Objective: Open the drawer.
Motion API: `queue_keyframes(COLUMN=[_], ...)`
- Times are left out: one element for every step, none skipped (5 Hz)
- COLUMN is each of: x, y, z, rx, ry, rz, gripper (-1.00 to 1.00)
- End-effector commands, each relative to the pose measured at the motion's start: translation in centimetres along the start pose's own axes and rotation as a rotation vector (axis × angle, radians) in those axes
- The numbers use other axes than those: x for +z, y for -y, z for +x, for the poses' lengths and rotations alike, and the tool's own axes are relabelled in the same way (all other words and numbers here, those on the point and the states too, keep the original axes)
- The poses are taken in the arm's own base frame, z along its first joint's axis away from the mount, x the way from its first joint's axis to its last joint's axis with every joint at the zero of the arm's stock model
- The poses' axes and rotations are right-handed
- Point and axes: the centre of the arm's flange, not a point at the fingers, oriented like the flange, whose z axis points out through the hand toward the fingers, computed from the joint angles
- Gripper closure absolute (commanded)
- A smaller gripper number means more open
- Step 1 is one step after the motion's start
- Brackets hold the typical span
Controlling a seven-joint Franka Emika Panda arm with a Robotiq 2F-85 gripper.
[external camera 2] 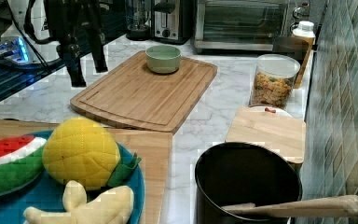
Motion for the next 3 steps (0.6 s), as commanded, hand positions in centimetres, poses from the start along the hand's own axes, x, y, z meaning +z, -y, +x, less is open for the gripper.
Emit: queue_keyframes(x=[4.7, 5.6, 5.8], y=[-1.5, -1.8, -2.0], z=[-1.7, -1.9, -3.1], rx=[-0.103, -0.084, -0.050], ry=[0.064, 0.076, 0.081], rz=[0.045, 0.056, 0.048], gripper=[-1.00, -1.00, -1.00])
